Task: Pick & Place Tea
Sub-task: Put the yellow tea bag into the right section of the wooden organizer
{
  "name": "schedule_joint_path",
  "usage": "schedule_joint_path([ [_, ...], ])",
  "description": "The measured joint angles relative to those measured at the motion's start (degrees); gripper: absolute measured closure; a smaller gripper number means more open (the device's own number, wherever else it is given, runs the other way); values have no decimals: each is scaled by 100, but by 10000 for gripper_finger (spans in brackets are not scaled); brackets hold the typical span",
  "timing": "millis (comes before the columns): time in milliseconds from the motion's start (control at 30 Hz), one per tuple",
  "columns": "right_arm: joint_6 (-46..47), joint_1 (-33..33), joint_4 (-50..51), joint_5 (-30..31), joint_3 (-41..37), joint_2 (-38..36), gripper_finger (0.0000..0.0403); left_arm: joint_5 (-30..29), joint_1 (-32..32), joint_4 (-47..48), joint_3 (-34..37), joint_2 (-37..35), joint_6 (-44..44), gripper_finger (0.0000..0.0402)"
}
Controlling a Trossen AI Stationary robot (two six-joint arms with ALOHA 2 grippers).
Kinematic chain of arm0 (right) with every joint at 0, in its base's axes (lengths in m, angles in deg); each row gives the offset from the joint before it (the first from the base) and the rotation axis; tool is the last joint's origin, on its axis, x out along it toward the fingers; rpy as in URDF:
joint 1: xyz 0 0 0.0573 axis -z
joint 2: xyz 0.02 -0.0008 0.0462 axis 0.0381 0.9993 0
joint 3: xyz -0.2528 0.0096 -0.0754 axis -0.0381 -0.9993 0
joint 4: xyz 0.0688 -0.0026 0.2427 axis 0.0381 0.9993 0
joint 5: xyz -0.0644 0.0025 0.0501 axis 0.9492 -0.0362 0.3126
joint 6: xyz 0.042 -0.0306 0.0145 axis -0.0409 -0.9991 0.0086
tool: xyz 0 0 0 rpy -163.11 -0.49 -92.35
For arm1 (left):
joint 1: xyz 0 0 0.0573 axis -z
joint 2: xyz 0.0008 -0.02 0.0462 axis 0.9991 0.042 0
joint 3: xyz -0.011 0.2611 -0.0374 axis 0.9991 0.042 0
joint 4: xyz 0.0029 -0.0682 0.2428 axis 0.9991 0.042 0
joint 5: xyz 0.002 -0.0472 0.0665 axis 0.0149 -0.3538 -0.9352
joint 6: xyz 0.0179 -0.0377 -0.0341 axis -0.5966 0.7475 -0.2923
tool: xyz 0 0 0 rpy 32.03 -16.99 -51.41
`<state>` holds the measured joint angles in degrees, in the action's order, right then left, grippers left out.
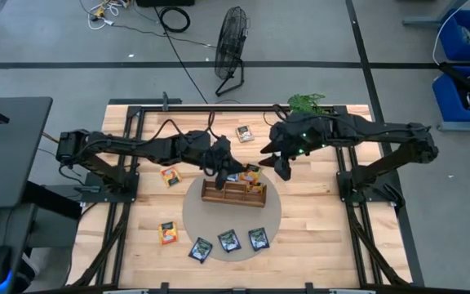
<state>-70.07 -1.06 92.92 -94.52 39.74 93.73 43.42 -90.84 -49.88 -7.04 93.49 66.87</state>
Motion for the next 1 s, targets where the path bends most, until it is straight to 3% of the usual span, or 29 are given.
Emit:
schedule_joint_path([
  [467, -161, 50, -30, -250, -2, 284, 222, -241, -63, -416, 0, 0, -131, 401],
  [733, -603, 75, -84, 155, -4, 243, 248, -241, 91, -432, 0, 0, -158, 401],
  [1000, -788, 73, 111, -292, -7, 368, 242, -374, 96, -675, 0, -2, -147, 401],
])
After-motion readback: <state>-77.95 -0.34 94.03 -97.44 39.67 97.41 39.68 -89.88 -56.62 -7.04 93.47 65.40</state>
